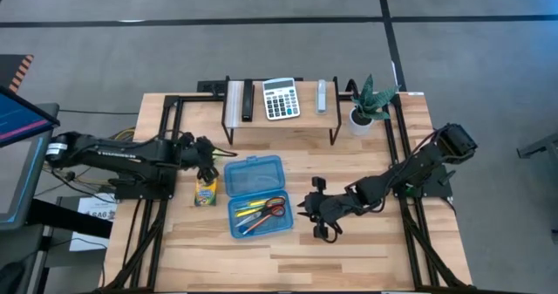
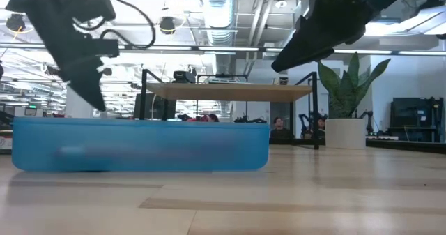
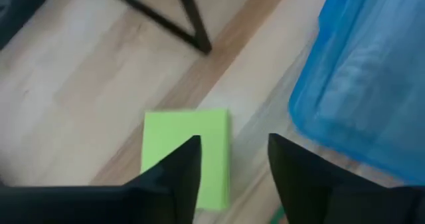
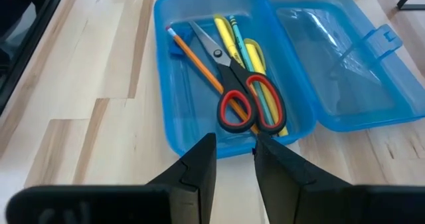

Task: Pack school essentials
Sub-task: Put the green sticky note into the blue supply box

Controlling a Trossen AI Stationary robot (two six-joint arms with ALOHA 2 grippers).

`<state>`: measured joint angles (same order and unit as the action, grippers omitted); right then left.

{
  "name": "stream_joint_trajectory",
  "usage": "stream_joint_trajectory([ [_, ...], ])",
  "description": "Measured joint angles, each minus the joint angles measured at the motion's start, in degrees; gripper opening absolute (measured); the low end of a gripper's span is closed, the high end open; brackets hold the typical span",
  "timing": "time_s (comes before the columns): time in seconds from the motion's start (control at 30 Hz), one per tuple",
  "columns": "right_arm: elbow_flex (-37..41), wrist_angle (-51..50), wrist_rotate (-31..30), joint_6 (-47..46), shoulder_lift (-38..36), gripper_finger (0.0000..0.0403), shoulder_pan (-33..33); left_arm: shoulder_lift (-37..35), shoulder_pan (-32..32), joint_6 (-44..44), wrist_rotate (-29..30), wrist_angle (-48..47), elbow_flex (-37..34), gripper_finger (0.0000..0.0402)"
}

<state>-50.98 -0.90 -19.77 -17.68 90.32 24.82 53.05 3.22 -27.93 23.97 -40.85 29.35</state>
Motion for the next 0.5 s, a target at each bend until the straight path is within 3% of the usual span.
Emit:
stream_joint_trajectory([
  [0.3,-0.02,0.3,0.02,0.14,0.0,0.0123,-0.99,12.99,5.28,0.29,-1.82,0.0,0.85,0.0243],
  [0.5,-0.02,0.05,0.04,0.14,0.0,0.0123,-0.44,21.24,8.99,3.05,-4.08,3.9,0.88,0.0263],
])
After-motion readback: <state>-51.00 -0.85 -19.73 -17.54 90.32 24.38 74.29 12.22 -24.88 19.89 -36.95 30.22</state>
